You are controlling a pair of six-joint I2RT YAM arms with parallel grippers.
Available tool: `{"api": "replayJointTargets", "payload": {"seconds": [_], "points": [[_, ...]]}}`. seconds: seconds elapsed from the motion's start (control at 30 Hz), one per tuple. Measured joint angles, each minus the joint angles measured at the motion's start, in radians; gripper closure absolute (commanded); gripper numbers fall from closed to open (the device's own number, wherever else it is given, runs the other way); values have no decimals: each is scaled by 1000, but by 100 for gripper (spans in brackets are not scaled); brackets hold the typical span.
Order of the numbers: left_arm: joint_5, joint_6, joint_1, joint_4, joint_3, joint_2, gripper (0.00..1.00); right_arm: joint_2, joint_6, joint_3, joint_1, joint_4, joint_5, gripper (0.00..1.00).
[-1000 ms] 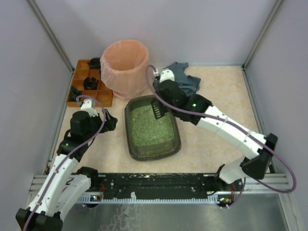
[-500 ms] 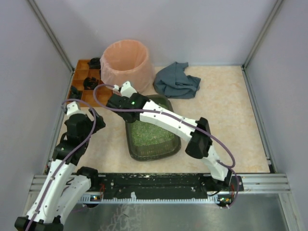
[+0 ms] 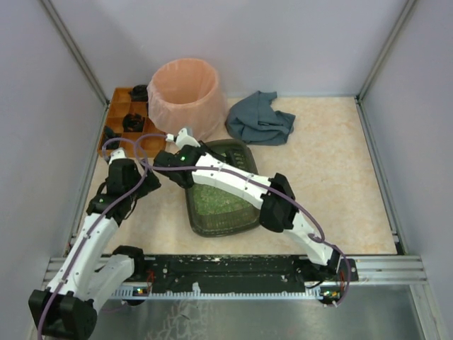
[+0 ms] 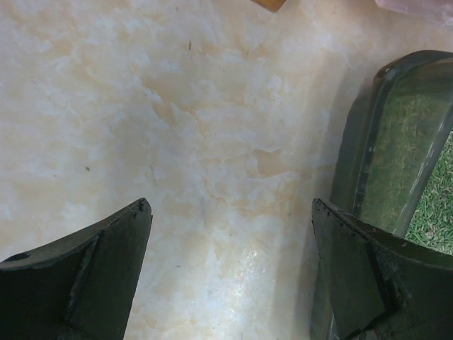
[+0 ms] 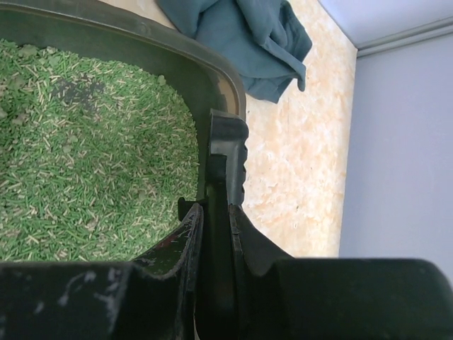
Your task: Clean the litter box
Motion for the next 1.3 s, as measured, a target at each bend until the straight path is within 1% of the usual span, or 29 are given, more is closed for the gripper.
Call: {"api": "replayJointTargets", "payload": {"seconds": [0.17,0.37,0.5,0.7,0.9,1.07,1.3], "points": [[121,-2,64,21,-2,68,2,47,-3,6,0,18,44,100],[299,9,139,76,-19,161,3,106,-8,18,-3,21,90,100],[421,11,190,116,-39,203,4,116,-15,18,-10,33,97,100],[549,4,234,182,-70,252,4,116,-22,13,-27,58,103,100],[599,0,255,201,-81,259,4,116,-40,-34,-52,130,63,100],[618,0,259,213,-81,259,5,109,-114,-76,-54,221,12,100],[644,3,261,219,-81,259,5,39,-214,-135,-77,314,-137,100]]}}
